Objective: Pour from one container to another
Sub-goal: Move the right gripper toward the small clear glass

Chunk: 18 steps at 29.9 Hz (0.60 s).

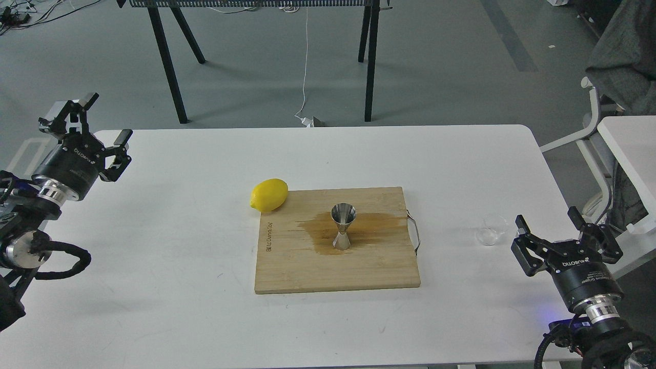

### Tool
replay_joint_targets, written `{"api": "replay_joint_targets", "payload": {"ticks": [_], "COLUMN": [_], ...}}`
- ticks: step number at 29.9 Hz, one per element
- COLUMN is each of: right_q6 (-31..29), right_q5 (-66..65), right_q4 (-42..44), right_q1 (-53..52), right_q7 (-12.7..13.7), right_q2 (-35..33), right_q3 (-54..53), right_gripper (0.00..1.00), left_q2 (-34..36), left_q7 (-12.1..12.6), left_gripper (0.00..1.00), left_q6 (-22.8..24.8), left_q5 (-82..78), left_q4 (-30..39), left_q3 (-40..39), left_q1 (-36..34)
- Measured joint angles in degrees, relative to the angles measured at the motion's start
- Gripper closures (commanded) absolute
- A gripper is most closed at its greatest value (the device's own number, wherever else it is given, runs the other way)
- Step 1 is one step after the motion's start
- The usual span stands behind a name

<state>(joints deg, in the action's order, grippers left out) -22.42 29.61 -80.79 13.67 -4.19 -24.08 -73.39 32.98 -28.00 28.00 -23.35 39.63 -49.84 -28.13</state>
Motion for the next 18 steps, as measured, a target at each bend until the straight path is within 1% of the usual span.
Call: {"api": "replay_joint_targets", "payload": {"ticks": [10,18], "right_q6": [5.4,6.6], "right_q5": [-0.2,-0.3], "right_q4": [1.8,5.0], "right_q1": [-1.4,-2.5], "right_q7": [0.0,0.1], "right_q2": [0.7,3.3], "right_q3": [0.4,1.3], "right_gripper": [0.04,0.04], "left_q2": [-0.1,-0.1], "left_q7": [0.0,0.0], "left_gripper": [0.05,0.05], "left_q6": [0.0,0.0], "left_q5": [0.1,0.1], "left_q4": [-0.2,-0.3], "left_q3": [0.0,0.0], "left_q1": [0.0,0.0]}}
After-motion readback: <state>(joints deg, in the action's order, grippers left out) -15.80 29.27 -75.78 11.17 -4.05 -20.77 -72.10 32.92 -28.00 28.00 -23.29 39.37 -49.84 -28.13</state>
